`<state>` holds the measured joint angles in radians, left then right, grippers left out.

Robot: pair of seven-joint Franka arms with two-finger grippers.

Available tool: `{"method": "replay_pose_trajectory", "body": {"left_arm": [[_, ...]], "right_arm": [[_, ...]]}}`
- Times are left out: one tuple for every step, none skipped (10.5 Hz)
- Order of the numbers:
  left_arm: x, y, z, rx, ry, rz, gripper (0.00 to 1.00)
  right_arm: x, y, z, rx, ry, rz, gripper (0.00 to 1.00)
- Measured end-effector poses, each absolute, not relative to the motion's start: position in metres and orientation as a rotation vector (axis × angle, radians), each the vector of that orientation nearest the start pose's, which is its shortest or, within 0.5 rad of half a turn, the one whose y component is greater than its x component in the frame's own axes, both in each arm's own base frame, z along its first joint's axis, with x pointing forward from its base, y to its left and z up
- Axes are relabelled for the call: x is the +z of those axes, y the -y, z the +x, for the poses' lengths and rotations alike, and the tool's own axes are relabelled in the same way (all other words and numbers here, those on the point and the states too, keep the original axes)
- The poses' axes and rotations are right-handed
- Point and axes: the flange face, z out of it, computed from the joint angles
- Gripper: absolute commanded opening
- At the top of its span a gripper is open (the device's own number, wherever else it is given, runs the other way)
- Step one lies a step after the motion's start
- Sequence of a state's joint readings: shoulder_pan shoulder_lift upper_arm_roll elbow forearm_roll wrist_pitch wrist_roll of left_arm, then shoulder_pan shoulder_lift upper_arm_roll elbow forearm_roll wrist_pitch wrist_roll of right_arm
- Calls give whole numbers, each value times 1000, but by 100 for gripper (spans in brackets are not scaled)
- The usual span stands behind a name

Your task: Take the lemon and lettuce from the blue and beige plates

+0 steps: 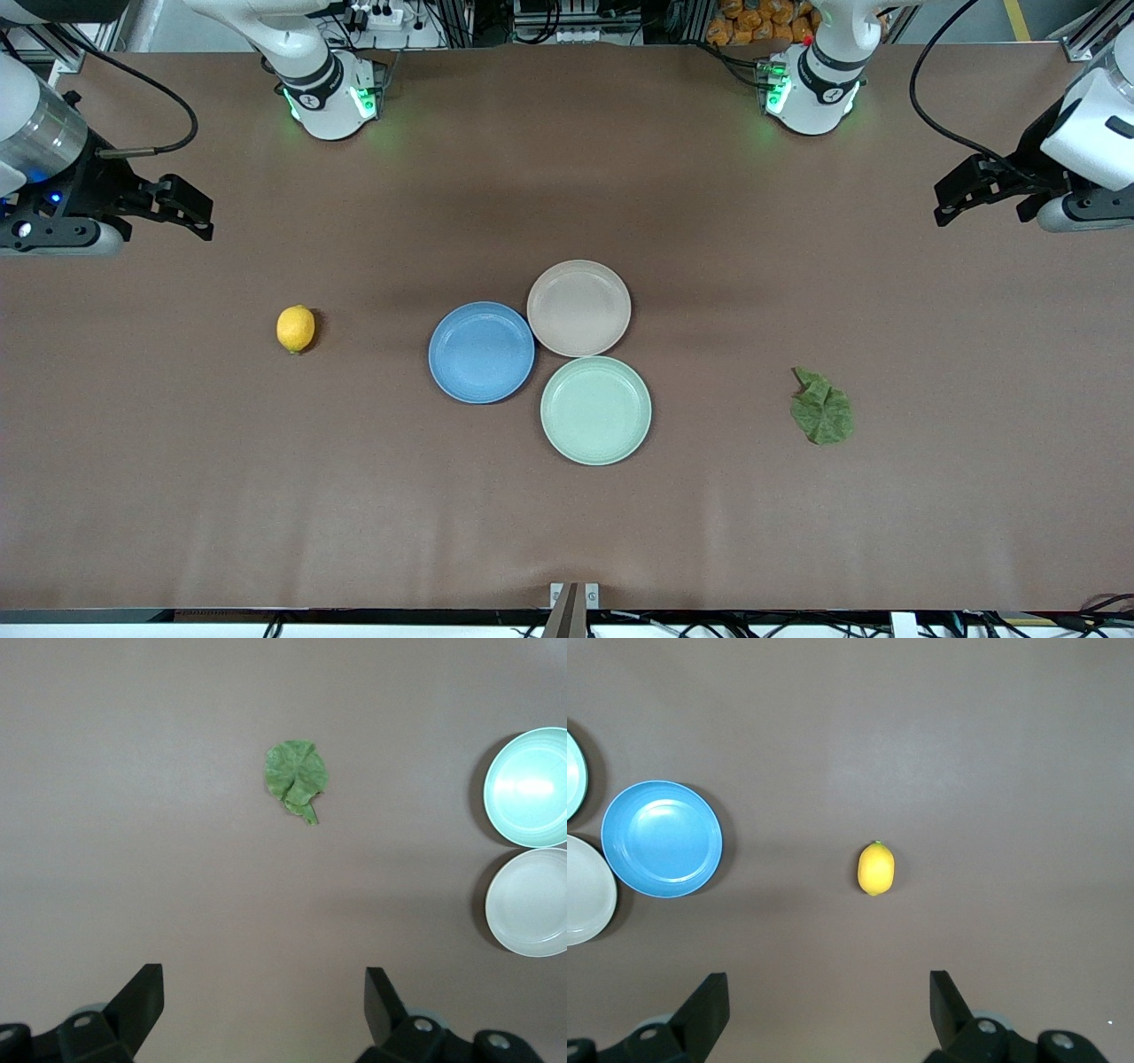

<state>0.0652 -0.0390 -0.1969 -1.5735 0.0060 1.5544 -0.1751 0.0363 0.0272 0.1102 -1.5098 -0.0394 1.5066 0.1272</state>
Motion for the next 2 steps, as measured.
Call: {"method": "replay_pose_trajectory", "body": {"left_arm": [[643,72,536,-32,69,-3130,100],[642,72,537,-32,70,-3130,100]], "right_arm": [[633,-76,552,40,28,-3181,100],[633,-76,552,40,28,-3181,100]]}}
